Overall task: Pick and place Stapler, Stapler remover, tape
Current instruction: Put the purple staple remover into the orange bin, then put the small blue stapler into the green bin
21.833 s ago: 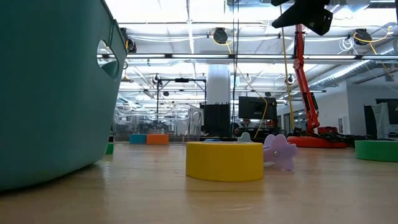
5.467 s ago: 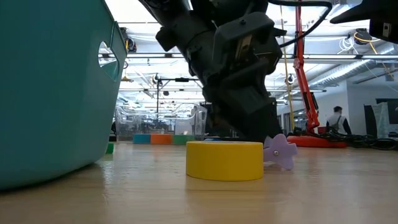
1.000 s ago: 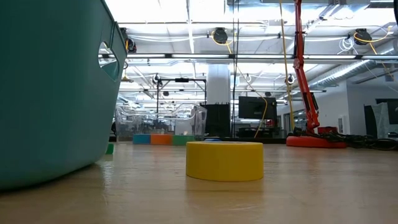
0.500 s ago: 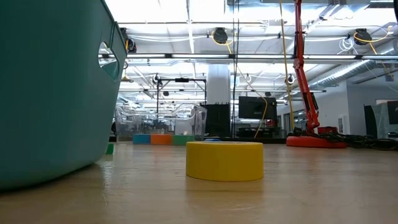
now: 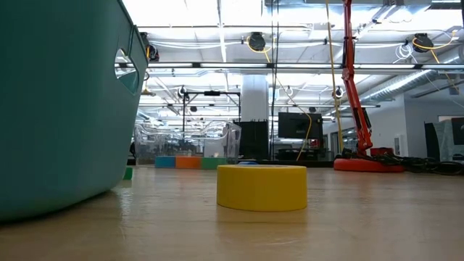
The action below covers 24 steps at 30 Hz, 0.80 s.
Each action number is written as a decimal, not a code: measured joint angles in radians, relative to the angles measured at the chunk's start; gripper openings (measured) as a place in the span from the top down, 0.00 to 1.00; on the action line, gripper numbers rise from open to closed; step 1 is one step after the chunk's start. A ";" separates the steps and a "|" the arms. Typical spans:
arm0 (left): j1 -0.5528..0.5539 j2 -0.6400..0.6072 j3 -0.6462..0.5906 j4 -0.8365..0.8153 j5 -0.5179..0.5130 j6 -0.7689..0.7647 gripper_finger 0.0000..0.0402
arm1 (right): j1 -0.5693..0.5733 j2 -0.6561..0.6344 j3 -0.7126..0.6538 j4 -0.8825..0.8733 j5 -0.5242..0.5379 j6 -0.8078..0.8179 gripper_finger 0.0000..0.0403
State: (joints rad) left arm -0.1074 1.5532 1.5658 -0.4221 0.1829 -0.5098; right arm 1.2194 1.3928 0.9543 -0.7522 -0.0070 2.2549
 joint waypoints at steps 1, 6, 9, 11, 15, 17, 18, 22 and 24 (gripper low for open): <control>0.000 0.000 0.000 0.000 0.000 0.000 0.68 | 0.000 0.007 0.000 0.000 -0.004 -0.003 1.00; 0.000 0.000 0.000 0.000 0.000 0.000 0.68 | -0.017 0.024 0.000 0.001 -0.064 -0.003 1.00; 0.000 0.000 0.000 -0.001 0.000 0.003 0.68 | -0.029 0.028 -0.001 -0.002 -0.080 0.001 1.00; 0.000 0.000 0.000 -0.001 0.000 0.003 0.68 | -0.029 0.027 -0.001 -0.004 -0.077 0.004 0.98; 0.000 0.000 0.000 -0.002 0.000 0.007 0.68 | -0.028 0.028 -0.001 -0.005 -0.077 0.010 0.90; 0.000 0.000 0.000 -0.002 0.000 0.007 0.68 | -0.028 0.028 -0.001 -0.005 -0.077 0.012 0.85; 0.000 0.000 0.000 -0.003 0.000 0.007 0.68 | -0.027 0.028 -0.001 -0.005 -0.077 0.012 0.83; 0.000 0.000 0.000 -0.011 0.001 0.011 0.68 | -0.027 0.027 -0.001 -0.004 -0.075 0.016 0.74; 0.000 0.001 0.000 -0.011 0.001 0.015 0.68 | -0.027 0.021 -0.002 0.005 -0.072 0.015 0.71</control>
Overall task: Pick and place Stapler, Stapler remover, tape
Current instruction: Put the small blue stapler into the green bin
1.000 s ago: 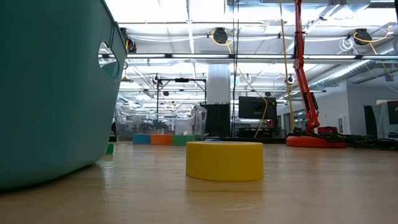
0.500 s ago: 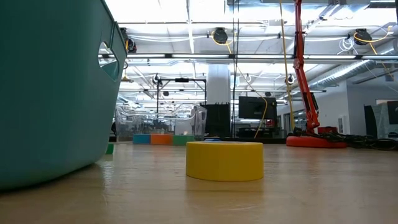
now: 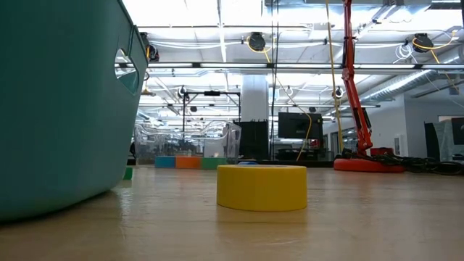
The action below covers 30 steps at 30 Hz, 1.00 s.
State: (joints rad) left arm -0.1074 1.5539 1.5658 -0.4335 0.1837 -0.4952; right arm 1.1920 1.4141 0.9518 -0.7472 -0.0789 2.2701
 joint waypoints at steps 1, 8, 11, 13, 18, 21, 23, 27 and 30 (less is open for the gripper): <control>0.000 0.000 0.000 0.000 0.000 0.000 0.68 | -0.003 -0.004 0.000 0.005 0.004 -0.004 0.70; 0.016 0.000 0.000 -0.020 0.008 0.003 0.68 | -0.055 -0.077 0.033 0.057 0.182 -0.054 0.68; 0.025 0.000 0.000 -0.106 -0.012 0.034 0.68 | -0.092 -0.119 0.037 0.075 0.366 -0.134 0.68; 0.026 0.000 0.000 -0.227 -0.085 0.071 0.68 | -0.127 -0.151 0.041 0.123 0.508 -0.223 0.68; 0.022 0.067 -0.040 -0.443 -0.185 0.131 0.68 | -0.268 -0.197 0.040 0.181 0.712 -0.498 0.68; 0.008 0.129 -0.086 -0.420 -0.185 0.145 0.68 | -0.365 -0.208 0.040 0.198 0.706 -0.634 0.68; -0.001 0.171 -0.109 -0.395 -0.193 0.146 0.68 | -0.426 -0.208 0.040 0.201 0.706 -0.699 0.68; -0.018 0.276 -0.129 -0.316 -0.212 0.127 0.68 | -0.501 -0.208 0.040 0.197 0.705 -0.775 0.68; -0.037 0.332 -0.127 -0.263 -0.211 0.082 0.68 | -0.541 -0.208 0.040 0.182 0.706 -0.791 0.68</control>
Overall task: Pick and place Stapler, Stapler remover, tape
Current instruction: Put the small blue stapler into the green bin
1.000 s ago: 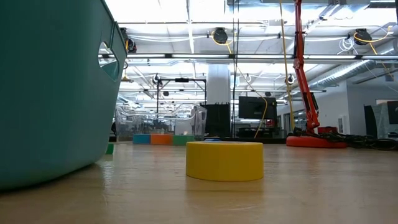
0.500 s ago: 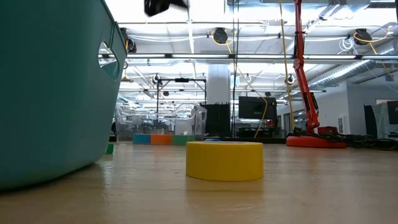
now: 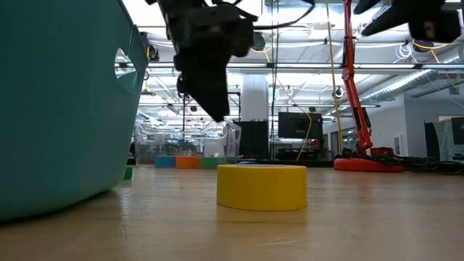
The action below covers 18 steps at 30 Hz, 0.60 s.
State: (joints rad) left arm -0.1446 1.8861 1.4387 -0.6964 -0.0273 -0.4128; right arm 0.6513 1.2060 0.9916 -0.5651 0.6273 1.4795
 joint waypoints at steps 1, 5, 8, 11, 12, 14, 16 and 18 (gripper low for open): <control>-0.010 0.019 0.001 0.014 0.003 -0.010 0.68 | -0.011 0.000 0.000 -0.008 0.000 0.000 0.68; -0.051 0.073 0.001 0.028 0.004 -0.019 0.68 | -0.029 0.000 -0.002 -0.063 -0.014 0.001 0.68; -0.077 0.100 0.004 0.062 -0.004 -0.029 0.66 | -0.030 0.000 -0.003 -0.140 -0.053 0.035 0.68; -0.091 0.109 0.004 0.099 -0.025 -0.058 0.60 | -0.030 0.000 -0.022 -0.158 -0.056 0.074 0.68; -0.092 0.108 0.004 0.116 -0.027 -0.062 0.57 | -0.027 0.000 -0.029 -0.155 -0.060 0.083 0.68; -0.088 0.105 0.005 0.151 -0.028 -0.063 0.50 | -0.022 -0.001 -0.042 -0.147 -0.080 0.102 0.68; -0.084 0.105 0.005 0.164 -0.024 -0.064 0.43 | -0.021 0.001 -0.055 -0.132 -0.087 0.108 0.68; -0.078 0.106 0.005 0.180 -0.008 -0.067 0.37 | -0.021 0.002 -0.064 -0.119 -0.092 0.109 0.68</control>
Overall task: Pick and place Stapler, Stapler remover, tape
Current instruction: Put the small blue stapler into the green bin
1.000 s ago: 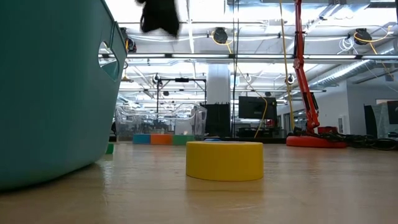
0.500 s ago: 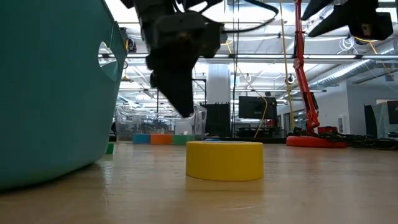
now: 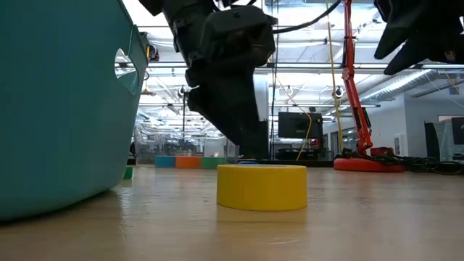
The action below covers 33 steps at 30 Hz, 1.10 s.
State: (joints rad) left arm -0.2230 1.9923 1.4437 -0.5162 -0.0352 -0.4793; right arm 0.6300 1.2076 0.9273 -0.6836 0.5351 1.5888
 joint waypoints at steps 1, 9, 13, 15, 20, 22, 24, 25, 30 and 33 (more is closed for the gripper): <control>0.000 0.000 0.000 0.000 0.000 -0.002 0.34 | 0.000 0.000 -0.003 0.006 -0.007 0.000 0.68; -0.017 0.053 0.001 0.008 0.028 -0.021 0.31 | 0.000 0.000 -0.010 0.029 -0.011 0.000 0.68; -0.021 0.068 0.001 0.018 0.002 -0.018 0.35 | 0.000 0.000 -0.010 0.031 -0.009 -0.001 0.68; -0.017 0.068 0.001 0.023 0.007 -0.017 0.37 | 0.000 0.001 -0.010 0.042 -0.007 -0.002 0.68; -0.012 0.075 0.001 0.026 0.006 -0.005 0.40 | 0.000 0.002 -0.010 0.044 -0.008 -0.003 0.68; -0.011 0.074 0.001 0.039 0.006 -0.001 0.40 | 0.000 0.002 -0.010 0.048 -0.007 -0.004 0.68; -0.011 0.074 0.001 0.044 0.004 -0.001 0.39 | 0.000 0.002 -0.010 0.048 -0.007 -0.005 0.68; -0.012 0.074 0.001 0.046 0.003 -0.001 0.39 | 0.000 0.002 -0.010 0.048 -0.007 -0.006 0.68; -0.007 0.087 0.002 0.045 0.005 -0.002 0.39 | 0.000 0.001 -0.010 0.065 0.015 -0.019 0.68; -0.006 0.111 0.002 0.056 0.008 -0.004 0.39 | 0.000 0.002 -0.010 0.078 0.019 -0.033 0.68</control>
State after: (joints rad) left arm -0.2289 2.1035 1.4452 -0.4597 -0.0271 -0.4837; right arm 0.6300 1.2091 0.9173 -0.6061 0.5540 1.5555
